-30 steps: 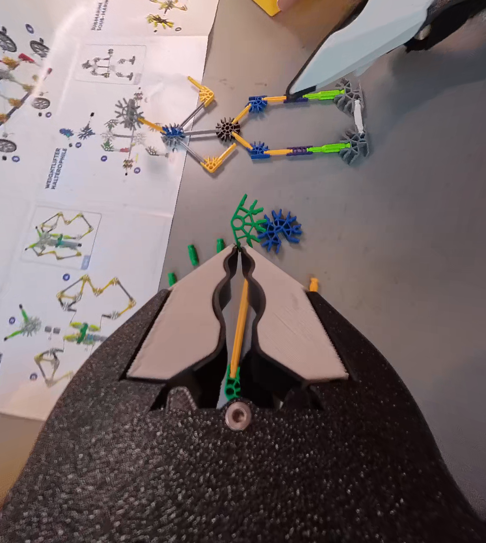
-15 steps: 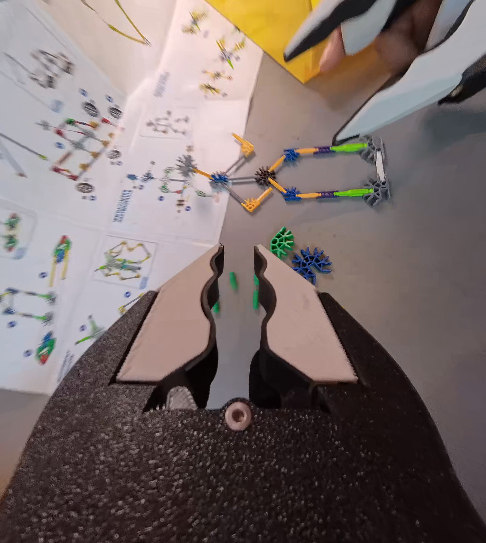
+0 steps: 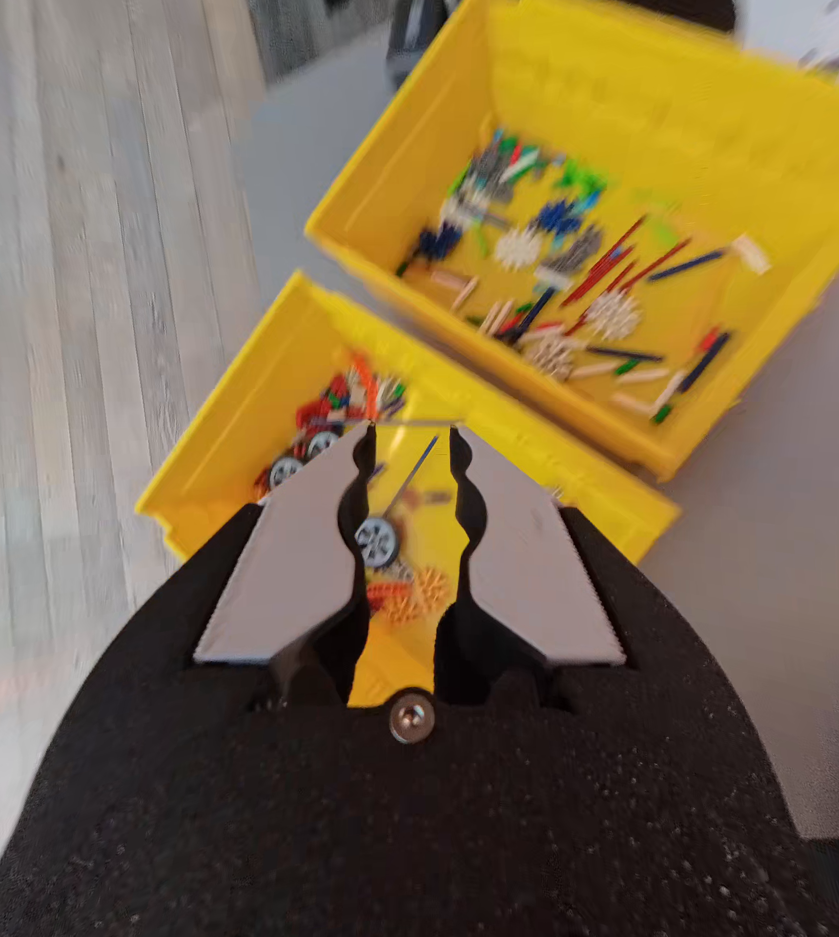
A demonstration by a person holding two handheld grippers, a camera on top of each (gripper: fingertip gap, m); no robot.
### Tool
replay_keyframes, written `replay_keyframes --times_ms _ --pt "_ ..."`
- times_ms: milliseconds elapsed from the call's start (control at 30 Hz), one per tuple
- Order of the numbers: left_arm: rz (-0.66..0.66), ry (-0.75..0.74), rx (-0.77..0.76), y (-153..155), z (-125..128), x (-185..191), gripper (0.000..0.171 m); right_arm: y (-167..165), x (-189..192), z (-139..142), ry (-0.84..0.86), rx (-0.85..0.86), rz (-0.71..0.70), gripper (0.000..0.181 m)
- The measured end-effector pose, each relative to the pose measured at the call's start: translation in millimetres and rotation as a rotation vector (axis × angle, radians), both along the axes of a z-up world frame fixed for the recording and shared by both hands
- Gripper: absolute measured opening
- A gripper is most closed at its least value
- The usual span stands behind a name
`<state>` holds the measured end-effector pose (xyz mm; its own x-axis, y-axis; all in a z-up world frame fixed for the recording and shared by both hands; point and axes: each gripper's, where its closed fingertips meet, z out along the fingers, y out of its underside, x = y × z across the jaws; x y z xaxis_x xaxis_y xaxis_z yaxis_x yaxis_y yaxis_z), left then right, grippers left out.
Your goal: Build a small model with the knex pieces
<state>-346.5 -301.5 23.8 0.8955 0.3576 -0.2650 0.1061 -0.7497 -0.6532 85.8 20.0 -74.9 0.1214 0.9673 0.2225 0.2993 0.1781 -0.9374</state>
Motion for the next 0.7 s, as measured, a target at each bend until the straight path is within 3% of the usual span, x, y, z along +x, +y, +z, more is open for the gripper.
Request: replay_keyframes --times_ms 133,267,367,467,567,700 --pt "0.173 -0.17 -0.338 -79.6 -89.9 -56.3 0.029 -0.3 -1.8 -5.2 -0.016 -0.002 -0.002 0.059" --pt "0.174 -0.171 -0.62 -115.6 -144.0 -80.0 0.023 0.8 -3.7 -11.3 -0.031 -0.011 -0.009 0.059" --pt "0.095 -0.127 -0.884 -135.1 -163.0 -89.8 0.02 2.6 -4.9 -17.3 -0.047 -0.018 -0.014 0.059" --pt "0.006 -0.158 -1.05 -144.4 -176.7 -90.6 0.021 5.1 -4.4 -20.1 -0.055 -0.019 -0.02 0.06" --pt "-0.018 -0.225 -1.06 -142.7 -185.9 -93.1 0.01 7.8 -3.4 -21.1 -0.056 -0.025 -0.028 0.06" --pt "-0.071 -0.34 -0.917 -126.1 -185.8 -83.7 0.009 9.2 -3.1 -21.7 -0.055 -0.031 -0.029 0.06"
